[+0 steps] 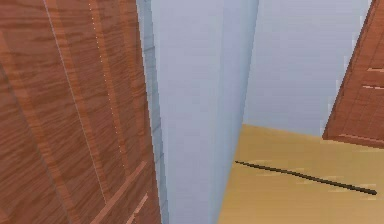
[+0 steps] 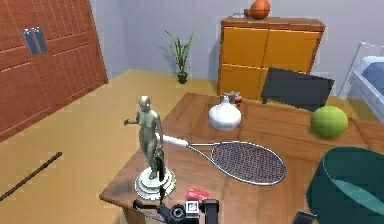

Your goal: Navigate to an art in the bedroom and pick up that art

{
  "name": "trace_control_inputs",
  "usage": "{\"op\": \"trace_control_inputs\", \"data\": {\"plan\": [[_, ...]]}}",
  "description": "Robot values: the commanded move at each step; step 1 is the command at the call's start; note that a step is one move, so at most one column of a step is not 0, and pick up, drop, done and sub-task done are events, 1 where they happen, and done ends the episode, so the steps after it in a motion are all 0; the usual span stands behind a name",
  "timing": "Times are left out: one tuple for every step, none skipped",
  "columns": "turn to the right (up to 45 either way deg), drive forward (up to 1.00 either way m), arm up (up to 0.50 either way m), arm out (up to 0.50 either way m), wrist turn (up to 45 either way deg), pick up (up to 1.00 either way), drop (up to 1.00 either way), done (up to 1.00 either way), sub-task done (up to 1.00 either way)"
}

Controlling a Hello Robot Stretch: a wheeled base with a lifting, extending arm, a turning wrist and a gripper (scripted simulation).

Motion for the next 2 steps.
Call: {"op": "trace_control_inputs", "data": {"plan": [[0.0, 0.00, 0.10, 0.00, 0.0, 0.00, 0.00, 0.00, 0.00], [0.0, 0.00, 0.00, 0.00, 0.0, 0.00, 0.00, 1.00, 0.00]]}}
